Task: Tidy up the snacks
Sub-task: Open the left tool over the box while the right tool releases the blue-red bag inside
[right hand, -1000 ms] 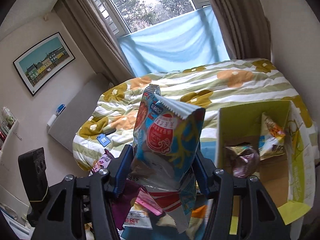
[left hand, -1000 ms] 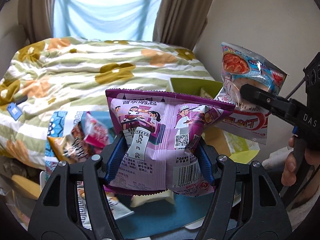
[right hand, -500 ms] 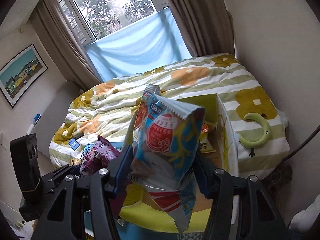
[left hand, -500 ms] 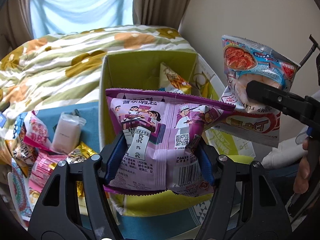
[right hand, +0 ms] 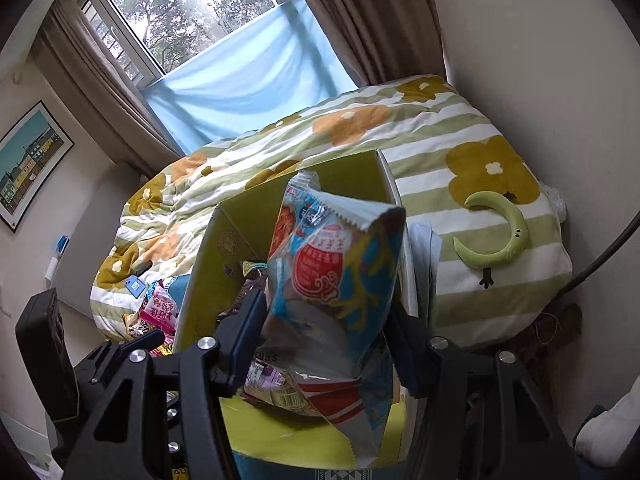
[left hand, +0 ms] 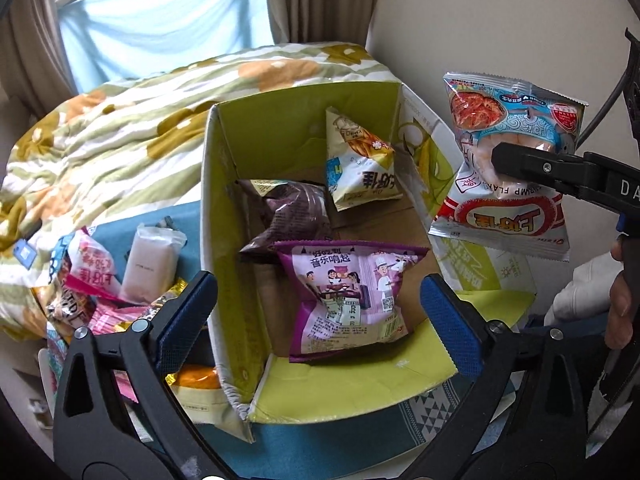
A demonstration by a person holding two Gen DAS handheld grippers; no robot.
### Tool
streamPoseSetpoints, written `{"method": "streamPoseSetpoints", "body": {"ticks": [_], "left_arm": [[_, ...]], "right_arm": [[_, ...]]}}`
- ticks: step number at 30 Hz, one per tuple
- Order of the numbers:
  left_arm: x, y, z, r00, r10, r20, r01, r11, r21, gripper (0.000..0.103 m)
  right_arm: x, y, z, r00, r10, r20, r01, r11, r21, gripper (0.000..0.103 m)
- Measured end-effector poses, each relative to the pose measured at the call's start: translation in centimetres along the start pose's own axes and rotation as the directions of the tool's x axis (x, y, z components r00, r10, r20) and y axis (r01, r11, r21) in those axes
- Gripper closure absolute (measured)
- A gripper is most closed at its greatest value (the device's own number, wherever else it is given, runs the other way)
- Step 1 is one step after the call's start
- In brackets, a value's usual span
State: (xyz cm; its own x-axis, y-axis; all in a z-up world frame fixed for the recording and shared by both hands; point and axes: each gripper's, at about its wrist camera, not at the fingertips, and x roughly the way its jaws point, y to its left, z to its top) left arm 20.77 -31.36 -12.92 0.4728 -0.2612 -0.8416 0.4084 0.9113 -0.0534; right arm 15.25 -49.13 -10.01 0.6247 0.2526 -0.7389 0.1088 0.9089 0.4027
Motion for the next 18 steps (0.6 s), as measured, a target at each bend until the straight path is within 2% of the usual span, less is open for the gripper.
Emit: {"method": "streamPoseSetpoints", "body": {"ticks": [11, 15, 18], "left_arm": [[-0.2, 1.4, -0.2, 0.999, 0.006, -0.048, -0.008, 1.0, -0.028, 0.002], [-0.3, 2.2, -0.6, 0.999, 0.012, -0.052, -0.015, 0.999, -0.052, 0.002], [-0.7, 2.6, -1.1, 0.999, 0.015, -0.05, -0.018, 0.997, -0.072, 0.002]], "right_arm": [[1.9, 1.1, 0.8, 0.995, -0.082, -0.051, 0.076, 0.993, -0.094, 0.049], [3.4, 1.3, 0.9, 0.994, -0.085, -0.071, 0.078, 0.992, -0.095, 0.049], [3.9, 1.3, 0.8, 0.995, -0.087, -0.054, 0.081, 0.992, -0.098, 0.048]]}}
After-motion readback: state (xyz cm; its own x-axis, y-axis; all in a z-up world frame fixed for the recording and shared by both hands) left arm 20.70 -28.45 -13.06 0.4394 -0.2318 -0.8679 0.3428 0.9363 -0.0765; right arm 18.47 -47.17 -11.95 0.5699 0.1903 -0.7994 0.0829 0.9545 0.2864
